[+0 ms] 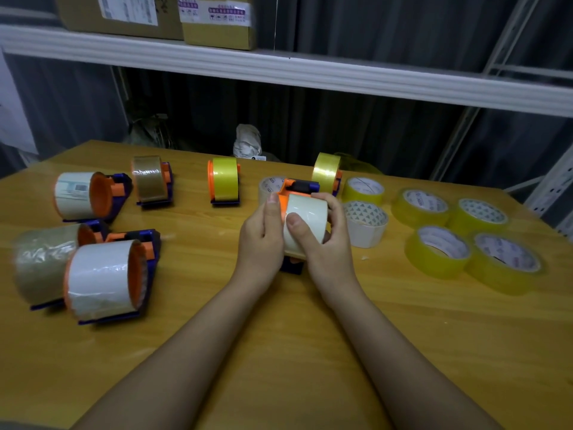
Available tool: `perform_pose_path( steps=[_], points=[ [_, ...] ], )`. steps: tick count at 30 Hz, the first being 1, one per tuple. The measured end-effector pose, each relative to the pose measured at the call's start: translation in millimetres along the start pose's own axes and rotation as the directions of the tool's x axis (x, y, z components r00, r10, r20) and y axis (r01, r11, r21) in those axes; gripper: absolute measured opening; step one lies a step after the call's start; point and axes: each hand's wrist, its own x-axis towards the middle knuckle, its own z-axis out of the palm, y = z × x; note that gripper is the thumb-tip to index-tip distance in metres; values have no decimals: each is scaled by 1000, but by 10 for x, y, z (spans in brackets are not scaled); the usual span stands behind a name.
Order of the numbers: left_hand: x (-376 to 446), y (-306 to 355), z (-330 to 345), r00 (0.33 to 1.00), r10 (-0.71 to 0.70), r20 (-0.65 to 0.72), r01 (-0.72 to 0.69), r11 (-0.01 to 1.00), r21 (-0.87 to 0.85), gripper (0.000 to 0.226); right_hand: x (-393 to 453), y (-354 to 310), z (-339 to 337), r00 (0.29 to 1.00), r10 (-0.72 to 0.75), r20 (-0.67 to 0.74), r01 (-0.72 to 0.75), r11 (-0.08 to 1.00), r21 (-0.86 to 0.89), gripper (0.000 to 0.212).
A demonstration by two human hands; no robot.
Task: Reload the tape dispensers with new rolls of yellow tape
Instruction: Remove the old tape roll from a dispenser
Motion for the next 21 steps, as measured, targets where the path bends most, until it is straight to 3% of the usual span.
perform_pose_path(
  steps=[3,6,8,10,11,12,16,21],
  points=[
    [15,32,-35,998,-65,6,66,995,-80,35,8,-28,-53,996,-94,-9,91,984,-152,56],
    [52,66,-55,978,-198,-59,184,966,-184,40,14,-57,-145,963,-266,49,264,887,-378,56],
    [74,94,-75,972,-205,-115,185,969,-164,41,19,-68,-168,965,-262,-15,240,906,-349,51],
    [113,107,-153,956,-203,-213,175,974,-141,37,72,-69,-247,961,-159,-228,125,980,-156,42],
    [128,110,-208,950,-188,-248,161,979,-125,36,91,-78,-317,946,-122,-301,92,989,-114,42],
    [145,106,-256,954,-151,-261,130,987,-96,35,107,-73,-384,938,-151,-313,98,979,-181,45],
    [184,76,-231,984,44,-173,-40,999,27,36,112,-7,-462,975,-150,-163,75,917,-392,59],
    [116,-49,-150,968,224,-111,-207,968,144,36,130,-19,-513,970,-236,-56,126,688,-715,86]
  ],
)
